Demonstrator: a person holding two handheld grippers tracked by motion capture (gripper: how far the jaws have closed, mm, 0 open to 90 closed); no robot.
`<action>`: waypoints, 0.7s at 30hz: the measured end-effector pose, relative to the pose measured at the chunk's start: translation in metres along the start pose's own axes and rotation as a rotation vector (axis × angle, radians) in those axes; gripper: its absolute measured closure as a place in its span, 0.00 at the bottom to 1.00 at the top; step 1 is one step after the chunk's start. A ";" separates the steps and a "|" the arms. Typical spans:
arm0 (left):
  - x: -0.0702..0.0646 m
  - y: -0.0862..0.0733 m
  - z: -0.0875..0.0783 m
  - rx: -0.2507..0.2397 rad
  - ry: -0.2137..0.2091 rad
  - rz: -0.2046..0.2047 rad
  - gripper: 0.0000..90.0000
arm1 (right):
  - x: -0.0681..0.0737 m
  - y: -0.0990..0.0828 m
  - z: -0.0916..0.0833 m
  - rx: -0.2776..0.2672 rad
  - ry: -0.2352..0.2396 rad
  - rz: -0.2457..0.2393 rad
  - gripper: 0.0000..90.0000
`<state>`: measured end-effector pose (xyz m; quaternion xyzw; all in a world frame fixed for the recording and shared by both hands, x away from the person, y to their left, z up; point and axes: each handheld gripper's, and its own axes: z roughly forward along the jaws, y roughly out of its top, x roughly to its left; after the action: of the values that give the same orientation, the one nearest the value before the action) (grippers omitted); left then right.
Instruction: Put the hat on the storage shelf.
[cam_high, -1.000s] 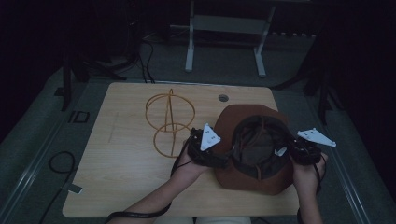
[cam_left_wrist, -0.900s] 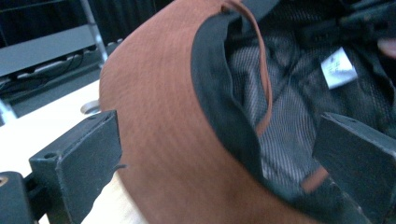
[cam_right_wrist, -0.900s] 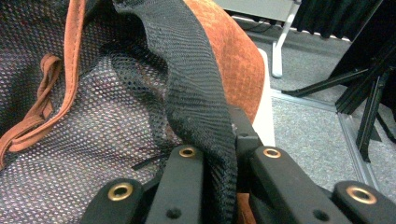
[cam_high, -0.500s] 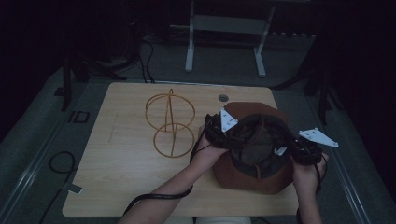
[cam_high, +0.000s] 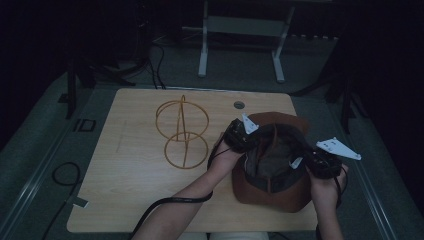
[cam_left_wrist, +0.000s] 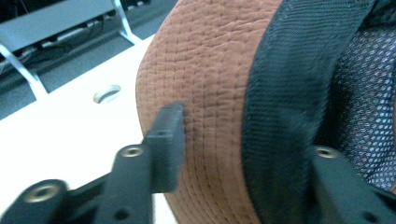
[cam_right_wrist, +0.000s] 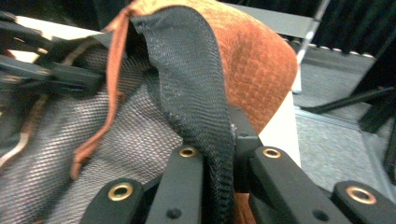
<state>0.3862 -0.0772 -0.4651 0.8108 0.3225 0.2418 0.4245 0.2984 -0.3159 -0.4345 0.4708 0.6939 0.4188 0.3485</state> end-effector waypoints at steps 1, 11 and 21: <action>-0.001 -0.001 0.002 0.010 0.002 0.016 0.73 | 0.001 0.000 0.000 0.005 0.000 -0.006 0.95; -0.003 0.004 -0.003 -0.020 0.065 0.037 0.97 | 0.007 -0.004 -0.001 -0.008 0.030 0.023 0.95; -0.002 0.020 -0.022 -0.116 0.087 -0.002 0.98 | 0.009 -0.008 -0.013 -0.050 0.039 0.043 0.90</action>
<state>0.3761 -0.0758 -0.4372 0.7732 0.3268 0.2946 0.4566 0.2815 -0.3125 -0.4372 0.4686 0.6795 0.4526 0.3376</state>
